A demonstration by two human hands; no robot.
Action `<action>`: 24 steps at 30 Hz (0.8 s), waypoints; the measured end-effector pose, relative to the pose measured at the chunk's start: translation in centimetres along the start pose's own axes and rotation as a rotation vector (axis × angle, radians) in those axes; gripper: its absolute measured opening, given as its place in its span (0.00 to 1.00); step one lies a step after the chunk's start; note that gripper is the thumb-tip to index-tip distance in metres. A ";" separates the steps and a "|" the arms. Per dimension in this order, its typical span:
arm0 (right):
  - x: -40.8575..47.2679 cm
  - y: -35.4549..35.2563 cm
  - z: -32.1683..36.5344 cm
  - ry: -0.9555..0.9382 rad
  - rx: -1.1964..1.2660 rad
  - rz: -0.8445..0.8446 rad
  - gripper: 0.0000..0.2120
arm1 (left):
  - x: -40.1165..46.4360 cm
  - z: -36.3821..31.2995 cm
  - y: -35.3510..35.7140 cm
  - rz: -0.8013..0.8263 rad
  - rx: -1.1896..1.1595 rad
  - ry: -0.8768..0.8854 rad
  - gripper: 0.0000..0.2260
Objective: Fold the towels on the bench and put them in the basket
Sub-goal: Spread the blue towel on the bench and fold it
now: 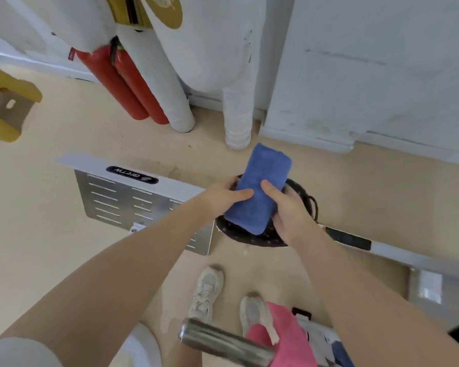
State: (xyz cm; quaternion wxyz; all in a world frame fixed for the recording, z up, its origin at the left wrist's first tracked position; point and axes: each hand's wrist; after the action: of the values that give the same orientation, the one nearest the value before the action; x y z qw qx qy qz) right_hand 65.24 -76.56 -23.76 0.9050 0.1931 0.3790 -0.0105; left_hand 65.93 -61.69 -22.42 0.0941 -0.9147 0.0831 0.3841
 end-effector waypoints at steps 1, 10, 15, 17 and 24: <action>2.0 -0.1 -2.2 0.042 -0.068 -0.066 0.21 | 2.1 2.0 0.0 -0.001 -0.061 -0.037 0.21; 14.8 -0.9 -15.1 0.168 -0.372 -0.333 0.24 | 12.5 14.8 -2.1 -0.399 0.501 0.174 0.20; 18.3 -2.5 -17.4 0.173 -0.465 -0.330 0.25 | 14.3 17.0 -1.8 -0.323 0.275 0.085 0.24; 19.1 -2.6 -18.0 0.167 -0.533 -0.322 0.24 | 14.6 17.6 -1.8 -0.332 0.278 0.095 0.23; 21.2 -2.8 -19.5 0.218 -0.887 -0.448 0.26 | 14.7 17.9 -2.3 -0.332 0.258 0.114 0.19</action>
State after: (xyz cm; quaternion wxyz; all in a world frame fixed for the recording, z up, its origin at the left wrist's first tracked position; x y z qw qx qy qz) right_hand 66.58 -69.51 -51.77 0.8304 -0.2959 0.4715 -0.0224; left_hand 64.28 -56.43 -44.99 0.2674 -0.9165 -0.0149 0.2971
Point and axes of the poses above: each hand's wrist, its own x-axis towards the middle knuckle, its own y-axis out of the palm, z = x × y, and after that the axes turned 2 degrees about -z, right-handed
